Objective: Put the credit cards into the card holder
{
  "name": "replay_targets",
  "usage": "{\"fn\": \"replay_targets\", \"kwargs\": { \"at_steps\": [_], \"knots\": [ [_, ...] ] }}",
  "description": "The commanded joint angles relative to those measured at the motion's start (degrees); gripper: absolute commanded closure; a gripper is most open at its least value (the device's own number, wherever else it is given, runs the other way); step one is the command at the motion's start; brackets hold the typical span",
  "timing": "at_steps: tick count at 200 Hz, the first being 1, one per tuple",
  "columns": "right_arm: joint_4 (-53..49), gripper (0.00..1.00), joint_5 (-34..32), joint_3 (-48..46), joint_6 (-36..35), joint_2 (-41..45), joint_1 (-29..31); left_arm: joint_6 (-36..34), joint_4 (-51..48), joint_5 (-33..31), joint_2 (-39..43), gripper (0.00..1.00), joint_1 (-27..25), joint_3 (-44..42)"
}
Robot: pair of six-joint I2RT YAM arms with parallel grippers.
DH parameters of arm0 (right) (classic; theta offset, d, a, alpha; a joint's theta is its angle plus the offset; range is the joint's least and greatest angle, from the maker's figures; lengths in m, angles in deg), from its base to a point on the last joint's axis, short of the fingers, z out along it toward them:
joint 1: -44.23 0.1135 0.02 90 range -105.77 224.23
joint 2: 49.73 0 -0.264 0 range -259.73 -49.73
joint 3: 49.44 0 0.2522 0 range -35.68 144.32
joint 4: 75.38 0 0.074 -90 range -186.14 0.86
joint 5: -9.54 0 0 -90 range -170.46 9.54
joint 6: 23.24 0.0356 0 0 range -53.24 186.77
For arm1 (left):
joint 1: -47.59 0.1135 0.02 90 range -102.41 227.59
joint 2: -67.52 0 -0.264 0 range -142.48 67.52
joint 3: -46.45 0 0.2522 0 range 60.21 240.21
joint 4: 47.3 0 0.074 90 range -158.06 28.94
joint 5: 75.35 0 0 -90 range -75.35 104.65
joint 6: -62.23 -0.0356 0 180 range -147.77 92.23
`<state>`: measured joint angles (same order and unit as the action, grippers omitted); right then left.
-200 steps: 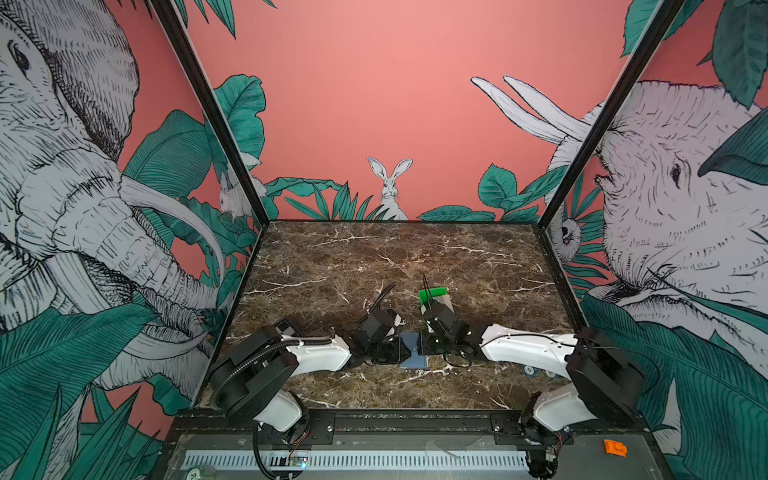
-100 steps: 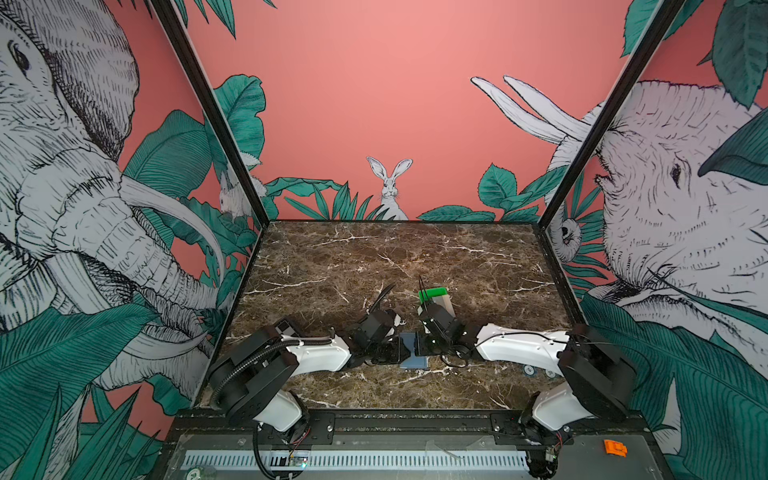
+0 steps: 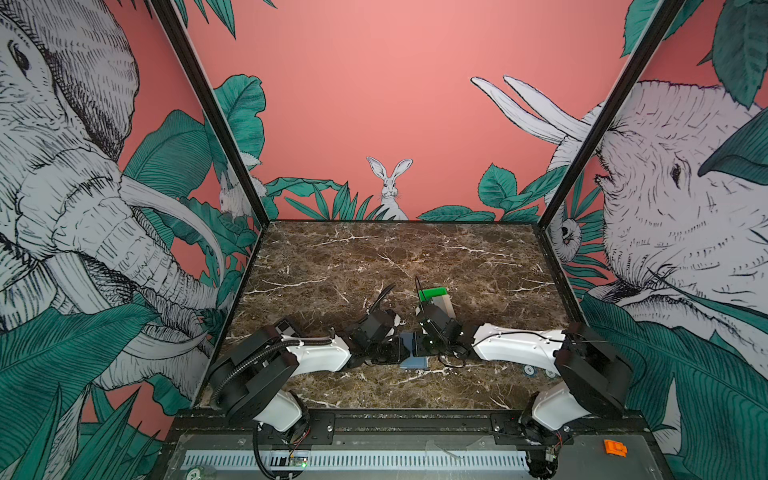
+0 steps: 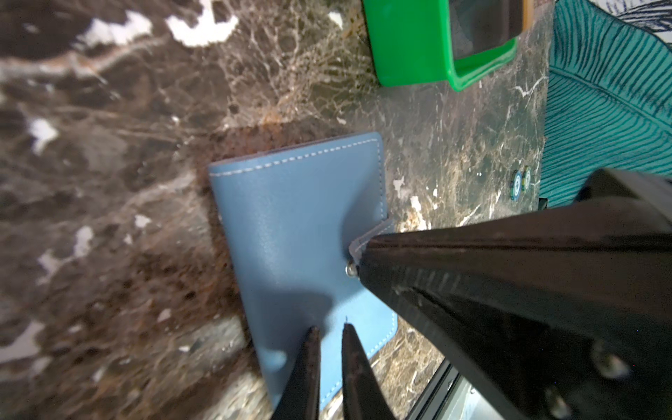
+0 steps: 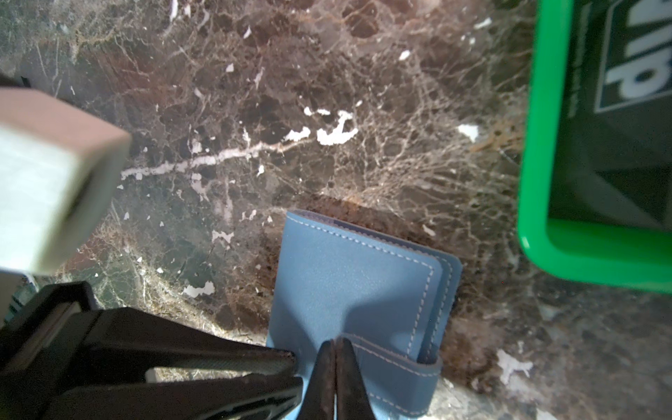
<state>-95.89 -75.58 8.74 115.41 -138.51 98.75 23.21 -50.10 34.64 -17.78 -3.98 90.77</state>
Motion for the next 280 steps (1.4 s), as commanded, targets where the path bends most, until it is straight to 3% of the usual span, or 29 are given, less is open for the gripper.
{"fn": "replay_targets", "kwargs": {
  "at_steps": [1,280],
  "knots": [
    [-1.85,1.0,-0.66,0.35,0.65,-0.27,1.22,0.26,-1.68,-0.65,-1.1,0.85,-0.72,-1.65],
    [1.53,1.0,-4.79,-7.9,6.29,0.47,4.18,1.02,-1.99,-0.48,-1.01,0.85,-0.81,-1.4]
  ]
}}
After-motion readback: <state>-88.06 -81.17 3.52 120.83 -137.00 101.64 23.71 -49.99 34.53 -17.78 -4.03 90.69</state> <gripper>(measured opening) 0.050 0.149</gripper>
